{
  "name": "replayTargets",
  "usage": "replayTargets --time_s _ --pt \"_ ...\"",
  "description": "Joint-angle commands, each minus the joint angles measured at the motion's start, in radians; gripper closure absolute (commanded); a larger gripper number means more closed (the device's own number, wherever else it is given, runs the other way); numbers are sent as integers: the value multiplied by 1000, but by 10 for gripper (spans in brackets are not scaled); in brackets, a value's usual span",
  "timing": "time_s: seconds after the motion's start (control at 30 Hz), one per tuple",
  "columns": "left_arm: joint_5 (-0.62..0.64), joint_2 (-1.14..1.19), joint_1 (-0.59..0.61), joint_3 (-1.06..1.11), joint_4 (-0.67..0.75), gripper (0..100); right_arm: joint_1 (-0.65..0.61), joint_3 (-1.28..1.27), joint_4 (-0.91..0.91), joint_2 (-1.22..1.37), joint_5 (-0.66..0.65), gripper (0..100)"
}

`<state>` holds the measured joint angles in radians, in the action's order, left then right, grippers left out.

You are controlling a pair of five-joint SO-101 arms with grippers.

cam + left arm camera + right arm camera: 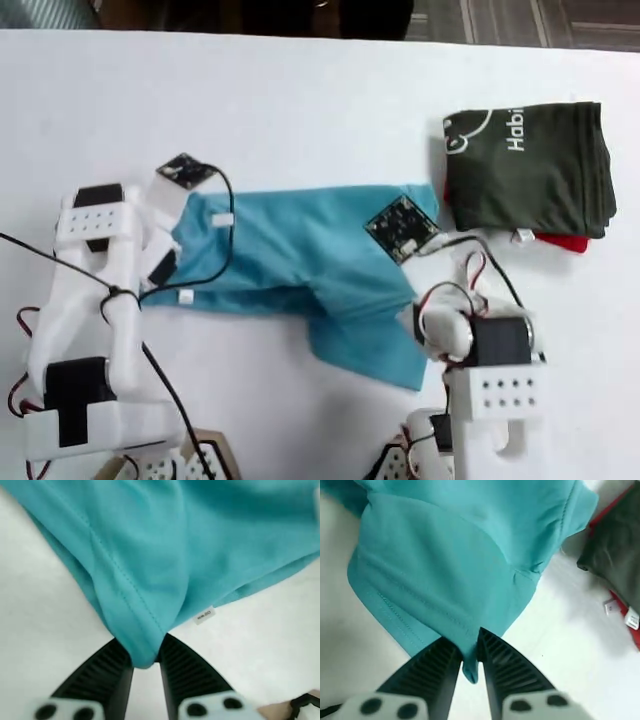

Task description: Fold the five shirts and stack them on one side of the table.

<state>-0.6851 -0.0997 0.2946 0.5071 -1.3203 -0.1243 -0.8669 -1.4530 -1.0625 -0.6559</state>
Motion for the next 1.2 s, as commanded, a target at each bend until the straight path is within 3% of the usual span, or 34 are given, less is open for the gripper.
replayTargets --time_s 0.0,0.53,0.77,0.83,0.97,1.1,1.17 --pt "-5 -14 5 -28 -40 976 28 6 -21 -67 -11 978" --pt "-3 -6 5 31 -11 975 30 -258 71 -68 -183 975" --pt "-5 -8 6 33 -9 972 30 -265 85 -70 -187 952" --pt "0 -9 6 33 -9 943 31 -265 84 -77 -187 895" --pt "3 -14 52 -4 -15 784 21 -261 87 -79 -186 775" --pt "5 -14 169 -151 -35 772 30 -219 127 -81 -178 778" --pt "5 -8 209 -257 -71 777 30 -163 136 -81 -114 795"
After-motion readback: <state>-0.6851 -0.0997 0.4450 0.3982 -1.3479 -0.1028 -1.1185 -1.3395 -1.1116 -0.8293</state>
